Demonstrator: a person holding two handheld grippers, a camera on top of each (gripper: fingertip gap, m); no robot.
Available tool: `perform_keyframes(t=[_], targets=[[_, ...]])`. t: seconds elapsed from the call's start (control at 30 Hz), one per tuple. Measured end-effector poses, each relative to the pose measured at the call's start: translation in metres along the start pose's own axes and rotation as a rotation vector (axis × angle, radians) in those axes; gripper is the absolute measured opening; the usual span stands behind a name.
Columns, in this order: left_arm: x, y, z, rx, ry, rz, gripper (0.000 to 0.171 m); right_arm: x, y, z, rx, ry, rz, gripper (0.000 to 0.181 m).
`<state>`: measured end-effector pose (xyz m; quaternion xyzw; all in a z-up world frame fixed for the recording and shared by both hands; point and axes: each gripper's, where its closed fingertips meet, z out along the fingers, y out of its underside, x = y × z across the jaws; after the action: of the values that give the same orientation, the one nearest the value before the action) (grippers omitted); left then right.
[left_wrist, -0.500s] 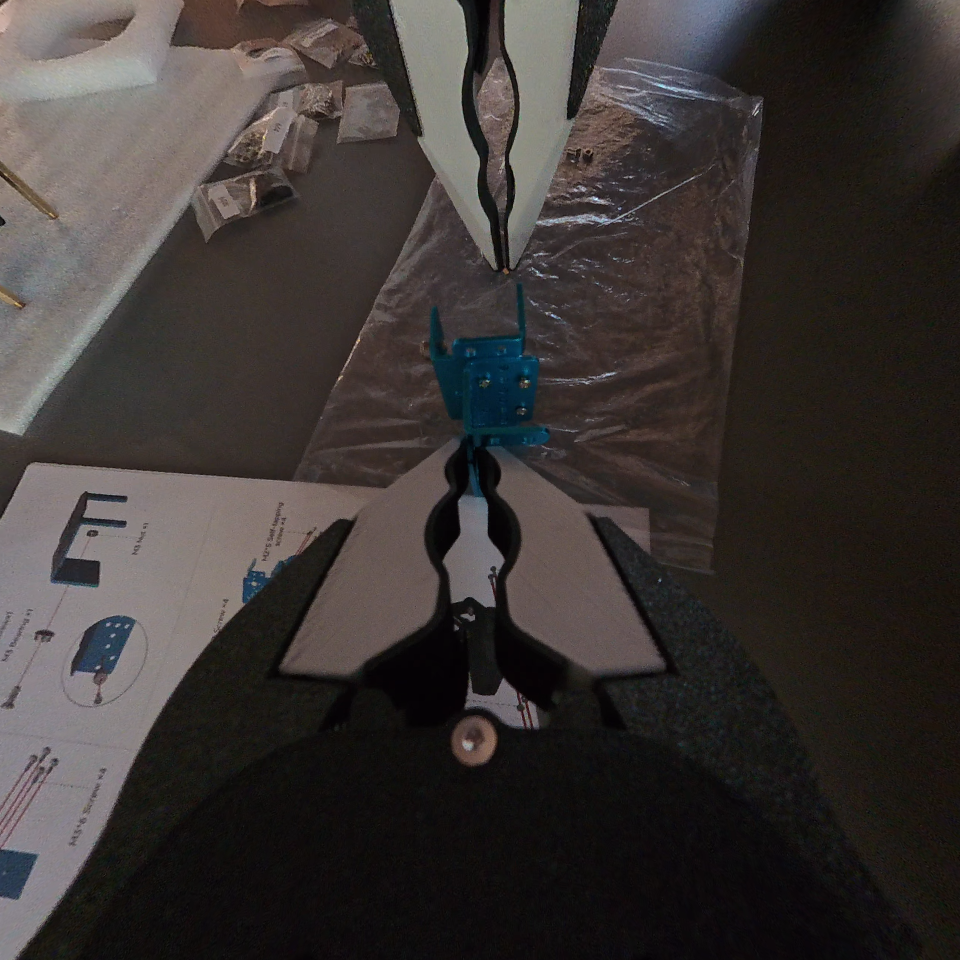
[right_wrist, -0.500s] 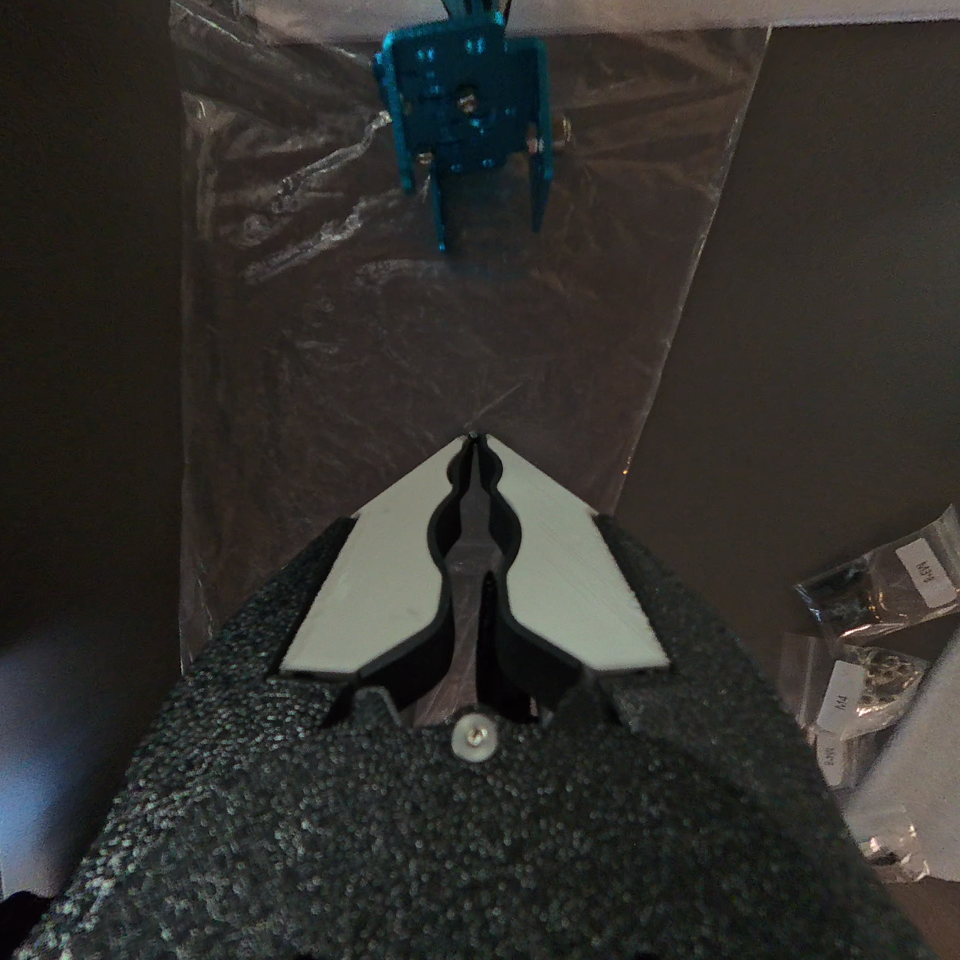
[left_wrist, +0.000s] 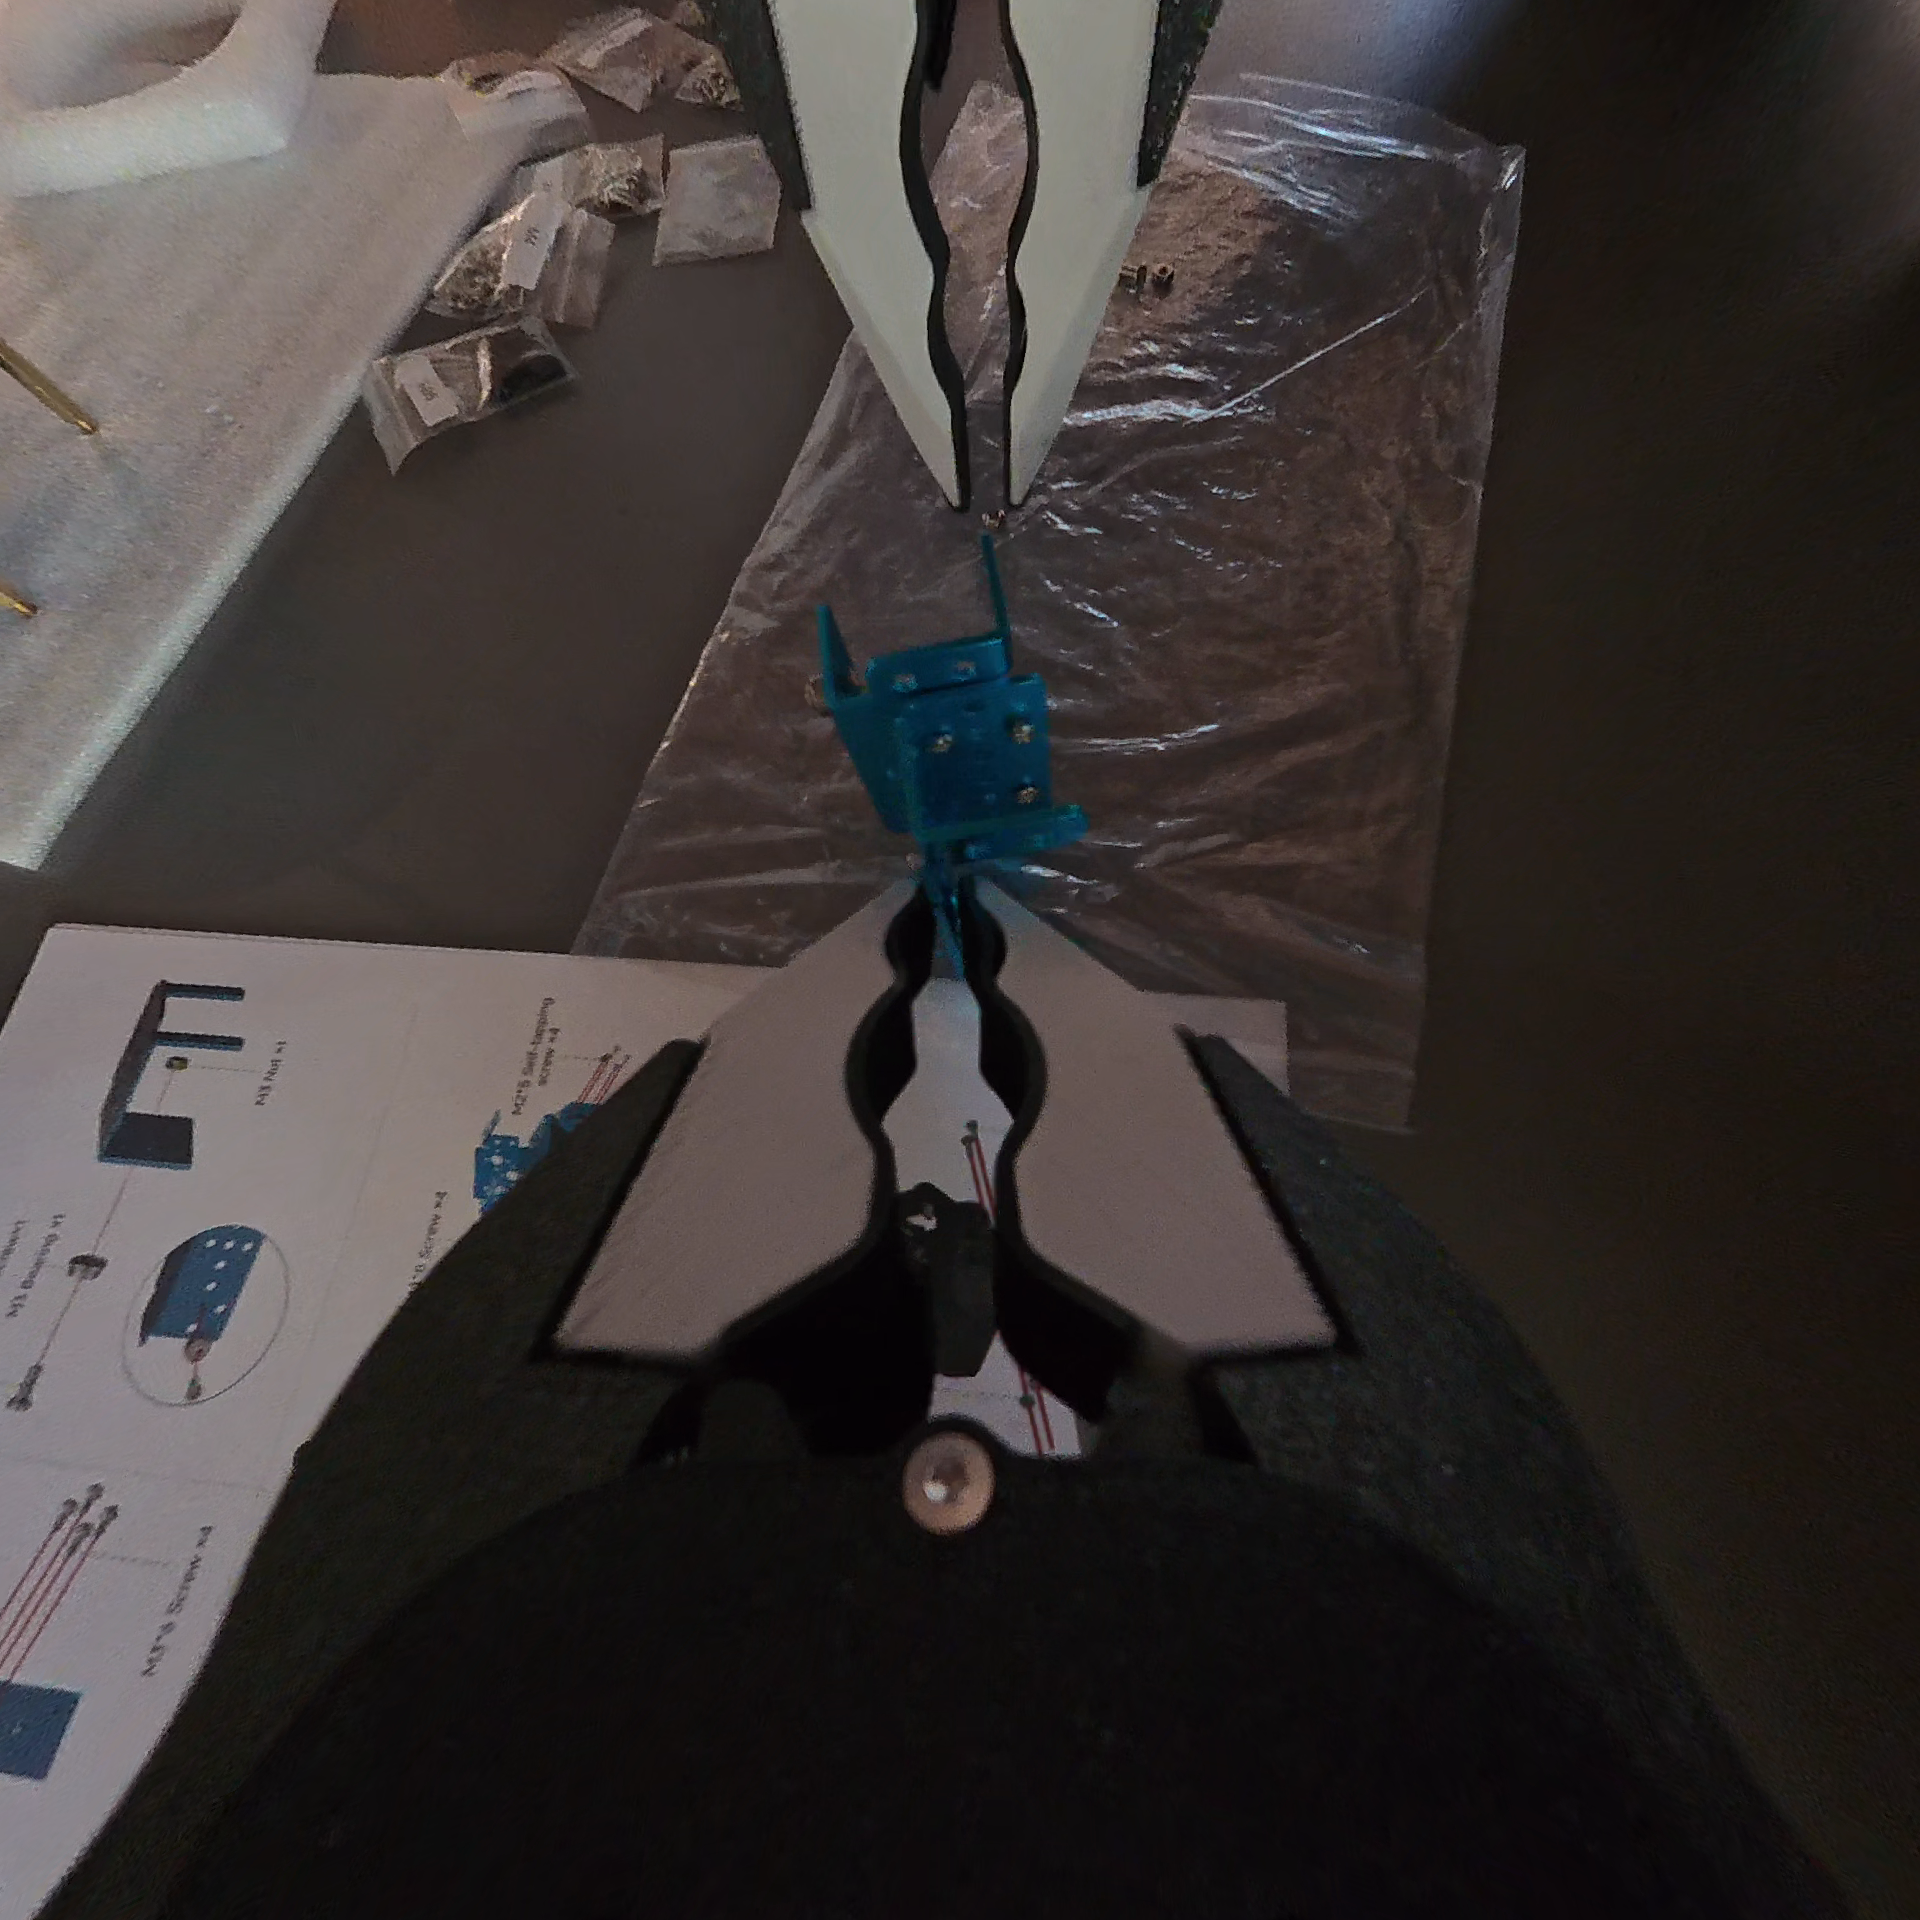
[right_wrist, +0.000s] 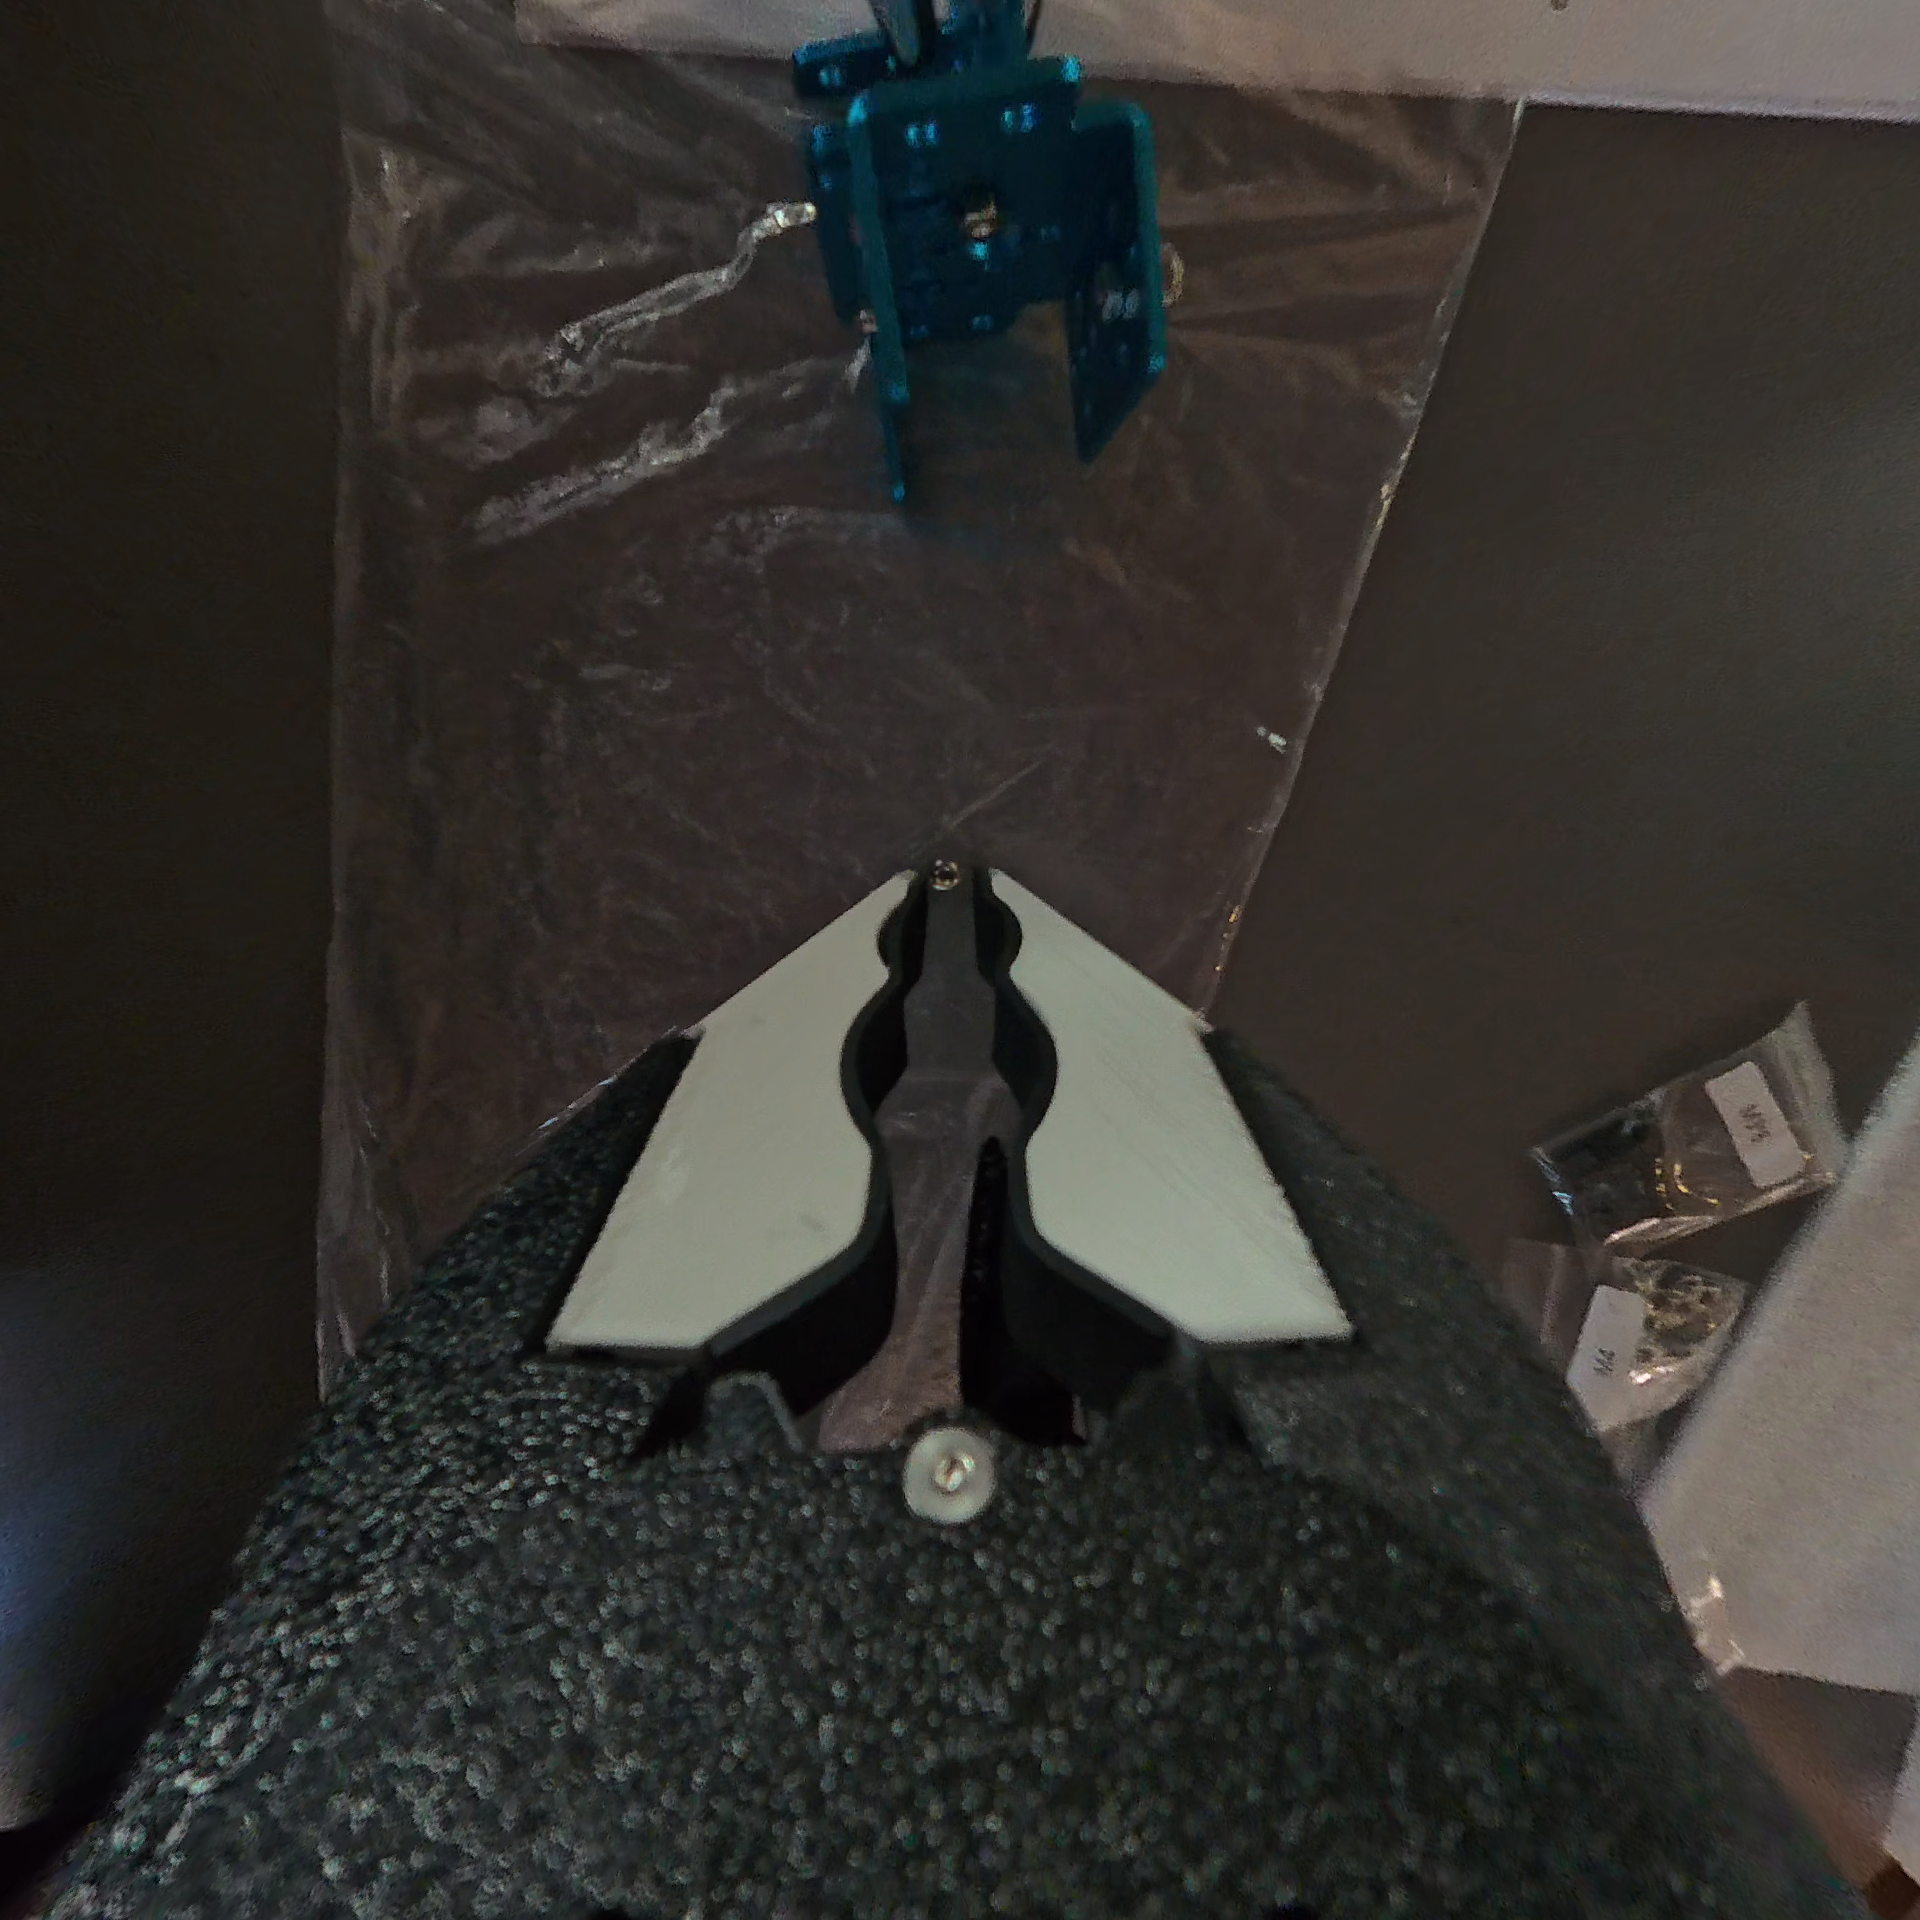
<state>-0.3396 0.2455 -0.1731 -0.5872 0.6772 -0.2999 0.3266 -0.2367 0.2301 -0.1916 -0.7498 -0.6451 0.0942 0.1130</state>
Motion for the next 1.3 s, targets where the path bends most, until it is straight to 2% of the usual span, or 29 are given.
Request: perform_keyframes(t=[0.2, 0.47, 0.7, 0.77, 0.87, 1.0, 1.13, 1.3], targets=[[0.0, 0.0, 0.0, -0.001, 0.002, 0.018, 0.003, 0.001, 0.001, 0.003, -0.035, 0.022, -0.014, 0.008], [-0.002, -0.001, 0.001, 0.003, -0.01, 0.024, 0.002, -0.001, -0.001, 0.005, -0.013, -0.054, 0.02, 0.002], [-0.015, -0.014, 0.001, 0.047, -0.047, -0.094, 0.001, 0.009, 0.002, -0.008, 0.134, -0.035, 0.065, 0.002], [-0.019, -0.02, 0.003, 0.052, -0.046, -0.129, 0.001, 0.008, 0.01, -0.013, 0.146, -0.03, 0.088, 0.002], [-0.015, -0.031, 0.015, 0.05, 0.003, -0.149, 0.001, 0.001, 0.033, -0.014, 0.092, -0.02, 0.11, 0.002], [-0.007, -0.043, 0.036, 0.034, 0.068, -0.122, 0.002, -0.006, 0.057, -0.015, 0.034, 0.0, 0.132, 0.002], [0.002, -0.045, 0.05, 0.013, 0.123, -0.091, 0.002, -0.007, 0.071, -0.018, 0.022, 0.025, 0.146, 0.002], [0.002, -0.041, 0.053, 0.008, 0.08, 0.003, 0.002, -0.004, 0.071, -0.02, 0.038, 0.03, 0.139, 0.009]])
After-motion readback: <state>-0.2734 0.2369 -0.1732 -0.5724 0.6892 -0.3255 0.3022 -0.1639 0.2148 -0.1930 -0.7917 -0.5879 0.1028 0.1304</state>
